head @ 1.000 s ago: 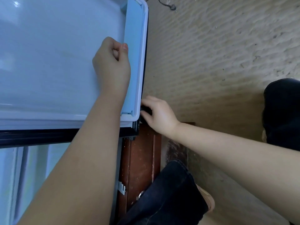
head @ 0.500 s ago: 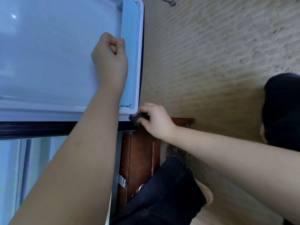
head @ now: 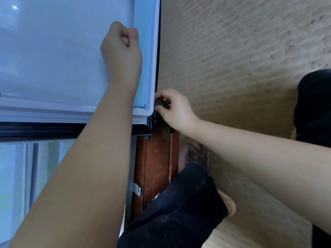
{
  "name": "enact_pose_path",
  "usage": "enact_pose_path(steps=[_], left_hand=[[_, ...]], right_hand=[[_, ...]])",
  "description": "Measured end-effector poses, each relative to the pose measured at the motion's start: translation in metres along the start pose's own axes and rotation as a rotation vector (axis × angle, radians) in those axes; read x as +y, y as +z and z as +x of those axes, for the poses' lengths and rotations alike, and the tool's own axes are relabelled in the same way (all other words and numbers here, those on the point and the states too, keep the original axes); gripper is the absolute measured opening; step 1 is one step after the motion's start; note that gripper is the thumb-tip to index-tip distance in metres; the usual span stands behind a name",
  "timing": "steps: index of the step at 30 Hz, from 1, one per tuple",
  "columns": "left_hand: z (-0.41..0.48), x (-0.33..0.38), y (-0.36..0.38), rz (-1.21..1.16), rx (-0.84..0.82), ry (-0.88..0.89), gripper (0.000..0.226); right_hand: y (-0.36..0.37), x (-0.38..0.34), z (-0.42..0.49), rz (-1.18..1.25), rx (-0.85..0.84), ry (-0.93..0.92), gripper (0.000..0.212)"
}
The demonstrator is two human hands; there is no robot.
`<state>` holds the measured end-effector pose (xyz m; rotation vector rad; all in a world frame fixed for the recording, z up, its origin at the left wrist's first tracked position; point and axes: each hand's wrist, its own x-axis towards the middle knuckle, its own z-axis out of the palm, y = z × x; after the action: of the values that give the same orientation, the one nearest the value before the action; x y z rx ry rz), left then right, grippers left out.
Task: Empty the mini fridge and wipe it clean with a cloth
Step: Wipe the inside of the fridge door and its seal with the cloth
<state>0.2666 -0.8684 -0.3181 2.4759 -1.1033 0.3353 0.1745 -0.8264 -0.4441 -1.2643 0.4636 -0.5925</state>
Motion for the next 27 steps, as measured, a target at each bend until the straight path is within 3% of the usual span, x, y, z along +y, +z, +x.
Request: enact_pose_path(steps=[3, 6, 20, 23, 27], left_hand=[[0.002, 0.001, 0.000, 0.023, -0.003, -0.012, 0.033], [0.001, 0.003, -0.002, 0.040, -0.008, -0.016, 0.032], [-0.052, 0.032, -0.017, -0.070, -0.112, 0.058, 0.021], [-0.047, 0.029, -0.016, -0.073, -0.103, 0.045, 0.021], [-0.038, 0.026, -0.014, -0.078, -0.100, 0.012, 0.028]], right_hand=[[0.011, 0.004, -0.025, -0.084, -0.162, -0.063, 0.025], [0.018, 0.007, -0.037, -0.083, -0.176, -0.063, 0.024], [-0.100, -0.025, 0.123, -0.030, 0.518, -0.104, 0.040], [-0.086, -0.024, 0.110, -0.051, 0.459, -0.113, 0.036], [-0.059, -0.011, 0.073, -0.059, 0.191, -0.028, 0.029]])
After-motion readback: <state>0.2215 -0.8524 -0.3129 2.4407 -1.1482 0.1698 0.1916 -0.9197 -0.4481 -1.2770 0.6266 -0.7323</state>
